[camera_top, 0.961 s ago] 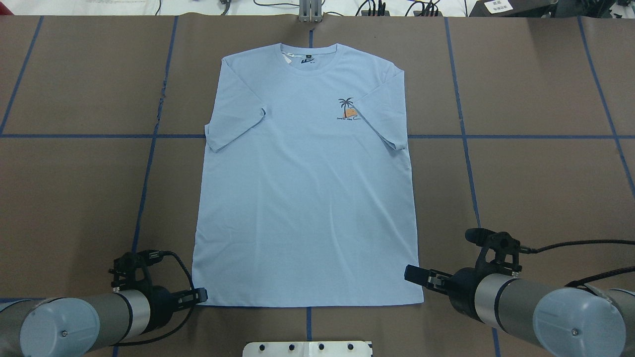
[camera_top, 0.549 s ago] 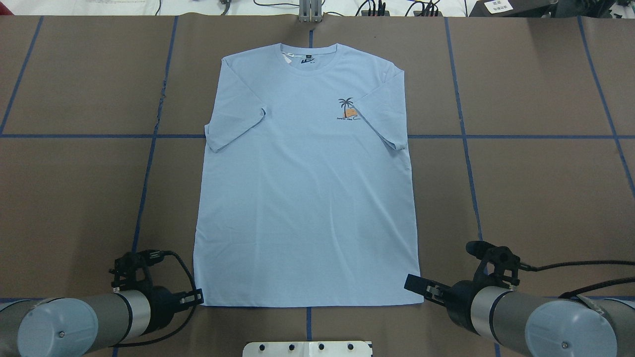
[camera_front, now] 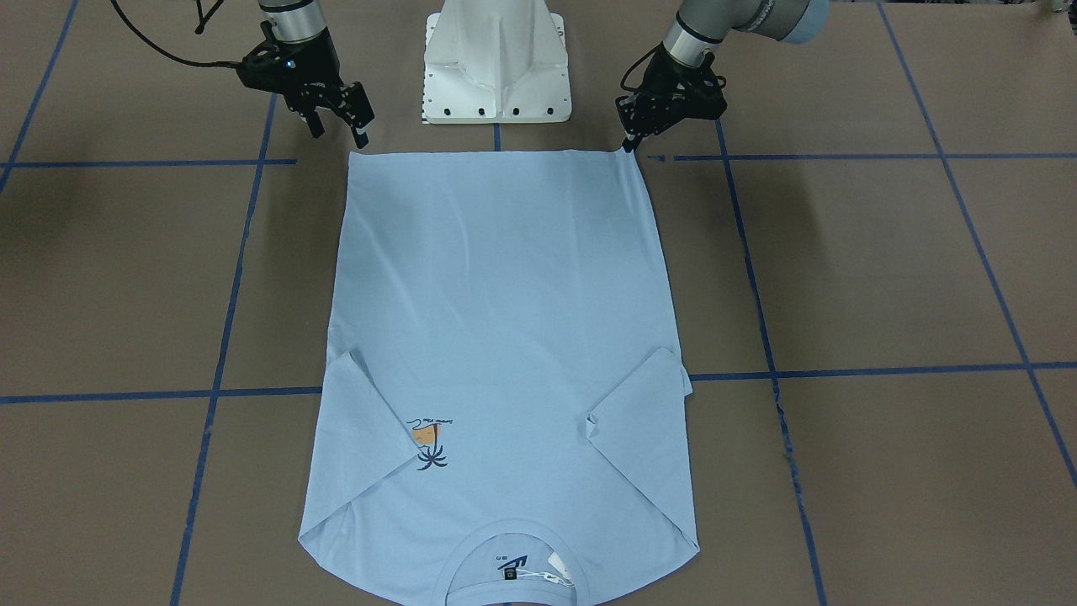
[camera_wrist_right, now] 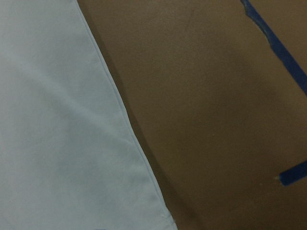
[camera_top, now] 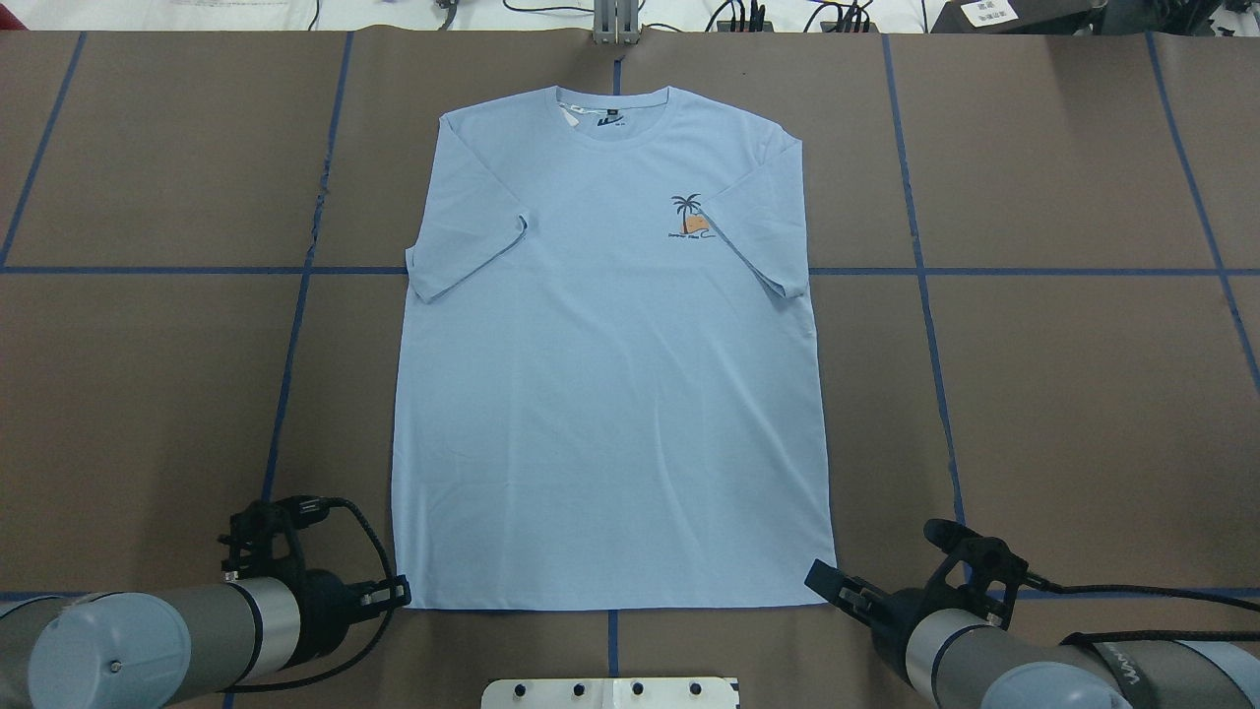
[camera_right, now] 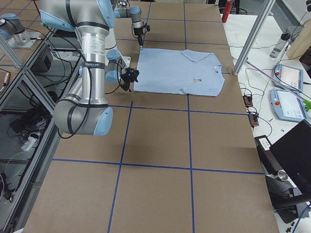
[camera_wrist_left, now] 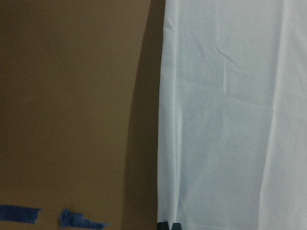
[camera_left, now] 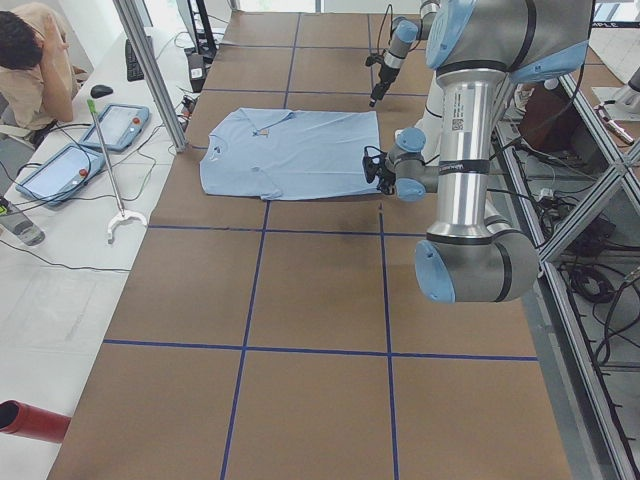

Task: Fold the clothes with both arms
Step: 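Grasp the hem corners with both grippers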

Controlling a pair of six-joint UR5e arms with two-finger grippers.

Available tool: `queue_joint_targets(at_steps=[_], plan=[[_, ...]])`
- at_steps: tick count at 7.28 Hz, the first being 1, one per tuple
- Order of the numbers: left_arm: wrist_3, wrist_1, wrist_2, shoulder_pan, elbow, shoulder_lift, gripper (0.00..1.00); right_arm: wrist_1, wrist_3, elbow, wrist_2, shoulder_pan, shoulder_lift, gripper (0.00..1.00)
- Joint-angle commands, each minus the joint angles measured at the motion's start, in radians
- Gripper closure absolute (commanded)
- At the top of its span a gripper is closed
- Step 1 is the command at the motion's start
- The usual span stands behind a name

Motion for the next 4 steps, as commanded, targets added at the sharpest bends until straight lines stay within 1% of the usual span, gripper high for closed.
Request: queue_joint_targets(at_steps=[1,2,3,4], plan=[[0.000,-0.002,-0.001,0.000,-0.001,-0.001,1.00,-0.008,0.008,-0.065,-0.027,-0.011,0.038,0.10],[0.000,-0.002,-0.002,0.000,-0.001,-0.001,1.00,-0.008,0.008,-0.064,-0.027,-0.011,0.040,0.18],[-0.001,-0.002,-0.004,0.002,-0.001,-0.001,1.00,-0.009,0.008,-0.064,-0.025,-0.012,0.042,0.31],[-0.002,-0.002,-0.002,0.002,-0.003,-0.001,1.00,-0.008,0.008,-0.064,-0.024,-0.012,0.043,0.49]])
